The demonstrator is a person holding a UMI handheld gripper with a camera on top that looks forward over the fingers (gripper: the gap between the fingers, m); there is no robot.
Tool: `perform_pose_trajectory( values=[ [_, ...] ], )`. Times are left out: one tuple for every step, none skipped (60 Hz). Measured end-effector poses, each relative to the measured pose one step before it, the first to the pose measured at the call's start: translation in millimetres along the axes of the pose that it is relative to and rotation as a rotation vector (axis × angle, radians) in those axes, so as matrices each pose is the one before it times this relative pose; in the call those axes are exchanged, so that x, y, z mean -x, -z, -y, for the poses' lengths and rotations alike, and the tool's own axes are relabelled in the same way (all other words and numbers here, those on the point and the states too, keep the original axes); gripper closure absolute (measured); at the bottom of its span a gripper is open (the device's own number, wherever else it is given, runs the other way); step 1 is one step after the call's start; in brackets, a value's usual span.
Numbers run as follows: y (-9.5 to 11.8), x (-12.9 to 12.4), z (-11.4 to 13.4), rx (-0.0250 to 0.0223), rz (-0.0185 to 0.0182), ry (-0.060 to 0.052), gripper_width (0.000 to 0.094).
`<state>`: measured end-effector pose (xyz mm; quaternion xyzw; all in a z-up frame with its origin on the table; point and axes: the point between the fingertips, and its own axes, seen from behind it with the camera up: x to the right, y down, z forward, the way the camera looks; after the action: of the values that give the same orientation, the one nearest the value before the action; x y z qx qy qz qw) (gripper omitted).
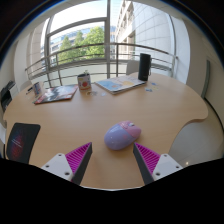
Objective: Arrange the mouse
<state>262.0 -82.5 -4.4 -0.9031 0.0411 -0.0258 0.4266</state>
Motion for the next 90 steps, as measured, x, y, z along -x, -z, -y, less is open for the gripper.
perform_pose_trajectory(
  values=[
    [-5.28, -1.66, 1.04, 0.00335, -0.00049, -0.0054, 0.0092],
    [-5.05, -1.72, 0.96, 0.00368, -0.00072, -0.0051, 0.009],
    [-5.12, -1.66, 1.28, 0.00392, -0.00046, -0.0056, 0.0091],
    [-3.4, -1.45, 0.91, 0.00317, -0.00134, -0.007, 0.0086],
    [-1.91, -3.27, 5.02, -0.01431, -0.00791, -0.0001, 0.0085],
    [-3.17, -1.5, 3.56, -0.00621, -0.00425, -0.0013, 0.0087],
    [-2.59, -0.97, 1.86, -0.0008, -0.00245, -0.0021, 0.0094],
    [-2.92, -1.29, 1.45, 0.00298, -0.00244, -0.0042, 0.0095],
    [-2.66, -0.17, 1.37, 0.00333, 0.00035, -0.0064, 0.0091],
    [-2.16, 0.04, 2.93, -0.00359, 0.00018, -0.0048, 0.0092],
    [-2.62, 0.5, 3.16, -0.00307, 0.0004, -0.0053, 0.0095],
    [-5.54, -0.61, 3.37, 0.00022, 0.00214, -0.0081, 0.0098],
    [-2.23, 1.54, 1.29, -0.00008, 0.00075, -0.0062, 0.01],
    [-1.0, 2.58, 1.91, -0.00197, -0.00287, -0.0032, 0.0103],
    [-1.91, 0.73, 1.42, 0.00102, -0.00193, -0.0026, 0.0108],
    [-2.36, 0.73, 1.66, 0.00133, -0.00347, -0.0028, 0.0113],
    [-2.36, 0.6, 1.78, 0.00076, -0.00472, -0.002, 0.0118],
    [-2.17, 0.91, 1.26, 0.00167, -0.00445, -0.0018, 0.0124],
    [-1.97, 1.46, 1.46, 0.00028, -0.00289, -0.0005, 0.0127],
    [-2.13, 1.67, 1.48, 0.00004, -0.00153, -0.0003, 0.0135],
    [-3.73, 0.7, 1.58, -0.00153, -0.00116, 0.0007, 0.0144],
    [-1.8, 1.79, 1.42, -0.00113, -0.00204, 0.001, 0.0159],
    [-2.06, 2.18, 1.44, -0.00162, -0.00163, 0.0033, 0.0177],
    [-1.48, 0.77, 1.75, 0.00058, -0.00551, 0.0068, 0.02],
    [-1.82, 0.53, 0.74, -0.00023, -0.00735, 0.0089, 0.0225],
    [-1.73, 0.04, 0.73, 0.00045, -0.00951, 0.0121, 0.0256],
    [-1.26, 0.77, 1.96, -0.00449, -0.00506, 0.0101, 0.0285],
    [-1.34, 2.04, 1.8, -0.00392, 0.00054, 0.0046, 0.0325],
    [-1.04, 3.04, 0.45, 0.00124, 0.0055, 0.0027, 0.0366],
    [-0.9, 2.99, 0.33, 0.00013, 0.00699, -0.0012, 0.0365],
    [-0.65, 0.72, 0.79, -0.0015, -0.00031, 0.0021, 0.0365],
    [-0.07, -0.17, 0.36, 0.0002, -0.00326, 0.0048, 0.0371],
    [-0.24, -0.17, 0.46, -0.00128, -0.00253, 0.005, 0.038],
    [-0.49, -0.05, -1.08, -0.00044, -0.00091, 0.0043, 0.0385],
    [0.46, 0.98, 0.97, -0.00041, -0.00177, 0.0039, 0.0397],
    [0.92, -0.61, -0.35, -0.00089, -0.00221, 0.0047, 0.0408],
    [0.02, 0.73, 0.18, 0.00095, -0.00111, 0.0043, 0.042],
    [0.59, -0.32, 0.05, 0.00027, -0.00146, 0.005, 0.0431],
    [0.64, -0.41, 0.08, -0.00005, -0.00259, 0.0046, 0.0445],
    [0.53, -0.7, 0.02, 0.00111, -0.00419, 0.0051, 0.0449],
    [0.59, -0.99, -0.33, 0.00205, -0.00612, 0.0055, 0.0459],
    [1.1, -1.41, -0.3, 0.00269, -0.00829, 0.0045, 0.0472],
    [0.33, -1.26, -0.83, 0.00175, -0.00854, 0.0033, 0.0476],
    [1.15, -1.43, -0.37, 0.00412, -0.00945, 0.003, 0.0487],
    [1.89, -0.94, -0.19, 0.00199, -0.00647, 0.0009, 0.0491],
    [2.69, -0.37, 0.22, 0.0, -0.00559, -0.0023, 0.0496],
    [3.33, -0.72, 0.73, -0.0019, -0.00632, -0.0055, 0.0497],
    [4.54, -1.06, 1.3, -0.00242, -0.0069, -0.0058, 0.0507],
    [5.23, -0.79, 2.07, -0.00454, -0.00651, -0.0062, 0.0505],
    [6.55, -0.71, 2.97, -0.00656, -0.00812, -0.0062, 0.0505],
    [7.45, -3.49, 4.43, -0.01134, -0.00783, -0.0082, 0.0503],
    [10.09, 0.47, 6.04, -0.01631, -0.0084, -0.0082, 0.0504],
    [9.82, 0.03, 6.09, -0.01689, -0.00652, -0.0066, 0.0505],
    [9.7, 0.28, 7.75, -0.01763, -0.00627, -0.0073, 0.0504],
    [10.16, 0.38, 8.95, -0.02059, -0.00849, -0.0094, 0.0504],
    [11.05, 1.03, 10.03, -0.02169, -0.00818, -0.0094, 0.0505],
    [11.74, 2.06, 10.36, -0.02111, -0.0059, -0.0091, 0.0504],
    [12.35, 2.71, 11.16, -0.02237, -0.00449, -0.0113, 0.0505],
    [11.66, 3.09, 15.15, -0.02044, -0.0062, -0.0129, 0.0505],
    [10.01, 5.44, 10.38, -0.02618, -0.00208, -0.0132, 0.0504],
    [13.29, 5.15, 11.86, -0.02645, -0.00329, -0.0119, 0.0505],
    [12.91, 6.24, 10.64, -0.02312, -0.0011, -0.0082, 0.0505],
    [12.33, 7.89, 9.57, -0.01936, 0.00072, -0.0062, 0.0506],
    [12.53, 8.8, 8.7, -0.01729, 0.00187, -0.0068, 0.0507],
    [11.28, 9.88, 8.46, -0.01738, 0.00283, -0.0093, 0.0506],
    [10.83, 11.45, 7.26, -0.01689, 0.00698, -0.0086, 0.0505],
    [9.76, 13.38, 5.47, -0.0143, 0.01126, -0.0055, 0.0505],
    [11.08, 14.37, 7.25, -0.01143, 0.00889, -0.0042, 0.0506],
    [7.57, 14.07, 0.57, -0.00378, 0.01181, -0.0008, 0.0506],
    [0.17, 10.53, 1.09, 0.00346, 0.01033, -0.0001, 0.0507],
    [5.12, 14.93, -3.44, 0.00438, 0.0108, -0.0027, 0.0506],
    [4.34, 16.0, -5.41, 0.00855, 0.01512, -0.0025, 0.0507],
    [2.83, 17.4, -8.11, 0.01445, 0.02045, -0.0002, 0.0508],
    [1.71, 17.55, -10.32, 0.01894, 0.02114, 0.0002, 0.0507],
    [0.44, 16.23, -12.32, 0.02185, 0.01833, -0.0009, 0.0509],
    [3.78, 19.36, -16.81, 0.02075, 0.01475, -0.0019, 0.0508],
    [0.37, 18.75, -21.6, 0.02175, 0.01039, 0.0017, 0.0508],
    [-6.05, 9.59, -6.0, 0.03404, 0.01135, 0.0064, 0.0507],
    [-4.77, 11.53, -16.12, 0.03019, 0.01078, 0.0062, 0.0508],
    [-5.32, 10.55, -16.01, 0.02833, 0.00855, 0.0051, 0.0507],
    [-6.95, 11.31, -19.54, 0.02435, 0.00635, 0.0041, 0.0508],
    [-5.73, 8.55, -15.1, 0.0241, 0.00367, 0.0062, 0.0508],
    [-6.37, 7.52, -14.7, 0.02469, 0.00317, 0.0075, 0.0509],
    [-11.31, 11.28, -24.33, 0.01903, 0.00091, 0.0063, 0.0507],
    [-5.0, 3.05, -7.26, 0.02475, -0.00248, 0.0083, 0.0508],
    [-1.51, 2.71, -10.24, 0.01891, -0.00137, 0.0058, 0.0506],
    [-4.19, 3.44, -8.67, 0.01668, -0.00222, 0.0037, 0.0506],
    [-4.13, 2.56, -7.63, 0.01223, -0.00226, 0.0021, 0.0503],
    [-3.93, 2.19, -6.49, 0.00902, -0.00334, 0.0012, 0.0501],
    [-3.91, 1.98, -5.66, 0.00729, -0.00367, 0.0004, 0.0489]
  ],
)
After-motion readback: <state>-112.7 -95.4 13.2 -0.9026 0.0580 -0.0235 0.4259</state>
